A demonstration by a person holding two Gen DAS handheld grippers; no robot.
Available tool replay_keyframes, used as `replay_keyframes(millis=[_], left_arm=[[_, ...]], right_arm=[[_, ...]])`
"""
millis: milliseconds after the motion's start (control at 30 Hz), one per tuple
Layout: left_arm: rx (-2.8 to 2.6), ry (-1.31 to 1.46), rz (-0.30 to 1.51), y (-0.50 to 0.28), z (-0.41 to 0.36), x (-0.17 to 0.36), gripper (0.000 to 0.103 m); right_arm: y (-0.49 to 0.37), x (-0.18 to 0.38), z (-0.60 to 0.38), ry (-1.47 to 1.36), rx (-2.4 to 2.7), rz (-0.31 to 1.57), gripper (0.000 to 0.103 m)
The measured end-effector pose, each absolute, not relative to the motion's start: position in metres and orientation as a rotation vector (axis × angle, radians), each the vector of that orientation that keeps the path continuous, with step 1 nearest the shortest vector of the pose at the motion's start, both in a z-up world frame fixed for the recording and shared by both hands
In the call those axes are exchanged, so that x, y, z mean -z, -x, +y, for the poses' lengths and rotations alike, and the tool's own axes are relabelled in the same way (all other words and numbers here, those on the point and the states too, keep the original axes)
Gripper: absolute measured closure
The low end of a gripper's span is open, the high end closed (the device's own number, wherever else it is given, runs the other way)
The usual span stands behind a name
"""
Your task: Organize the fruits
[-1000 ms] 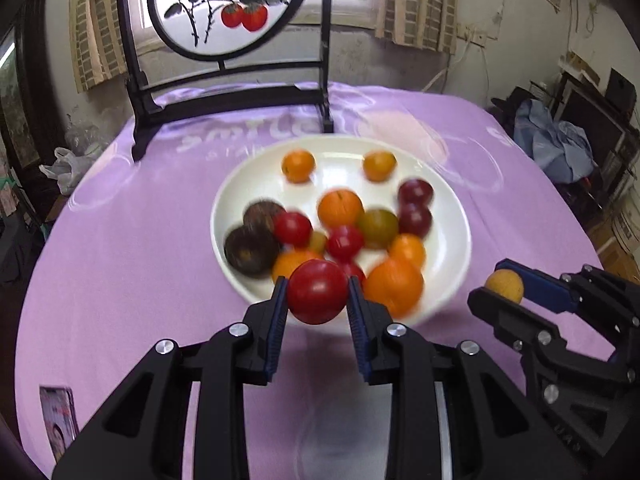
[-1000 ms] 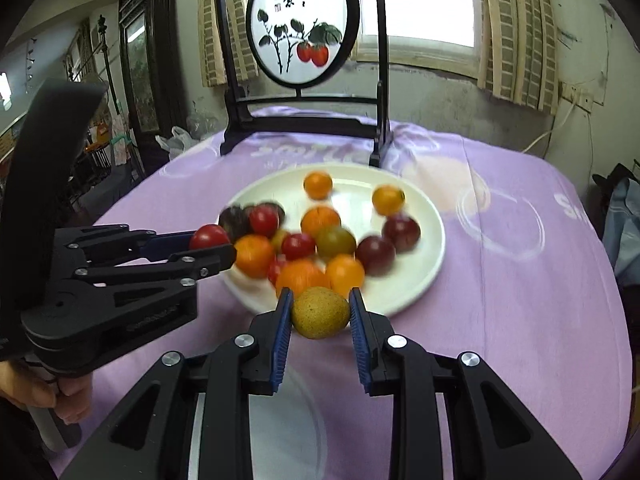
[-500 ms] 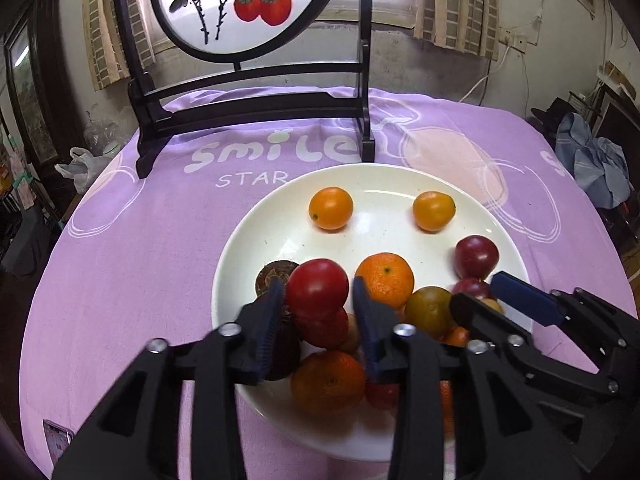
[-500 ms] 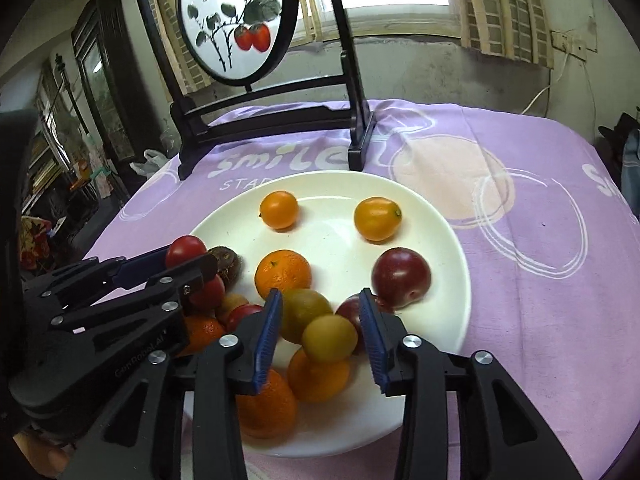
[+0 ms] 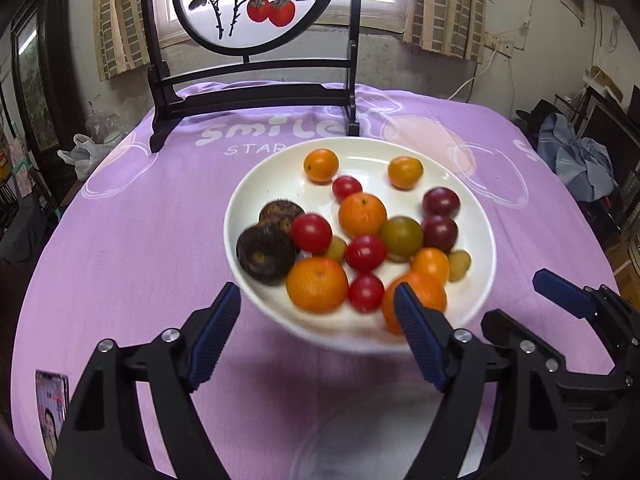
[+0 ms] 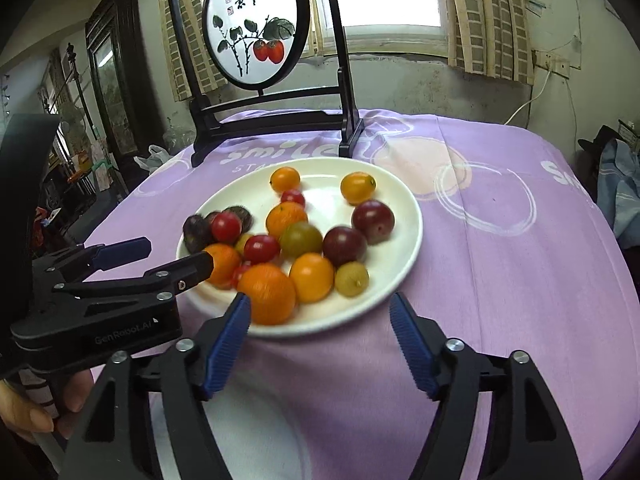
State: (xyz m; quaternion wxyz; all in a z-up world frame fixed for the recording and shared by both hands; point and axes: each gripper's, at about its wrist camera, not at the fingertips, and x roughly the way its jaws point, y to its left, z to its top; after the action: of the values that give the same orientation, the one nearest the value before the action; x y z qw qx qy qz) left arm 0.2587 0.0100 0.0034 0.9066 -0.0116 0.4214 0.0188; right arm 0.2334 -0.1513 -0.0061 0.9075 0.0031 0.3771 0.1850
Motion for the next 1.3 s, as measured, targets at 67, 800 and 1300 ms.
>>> replay_keyframes(millis=[67,800,1300], left_arm=[[-0.033,0.026,0.867,-0.244,0.009,-0.003,0.019],[-0.051,0.038,0.884,-0.152,0.021,0.024,0.010],[0.010,0.055,0.918,-0.159,0.020,0.042,0.006]], right_arm=[[-0.221,0.007,-0.154,-0.008,-0.379,0.780,0.030],[-0.145,0.028,-0.155,0.036,-0.342,0.781,0.028],[-0.147,0.037,-0.157,0.039,-0.347,0.831,0.028]])
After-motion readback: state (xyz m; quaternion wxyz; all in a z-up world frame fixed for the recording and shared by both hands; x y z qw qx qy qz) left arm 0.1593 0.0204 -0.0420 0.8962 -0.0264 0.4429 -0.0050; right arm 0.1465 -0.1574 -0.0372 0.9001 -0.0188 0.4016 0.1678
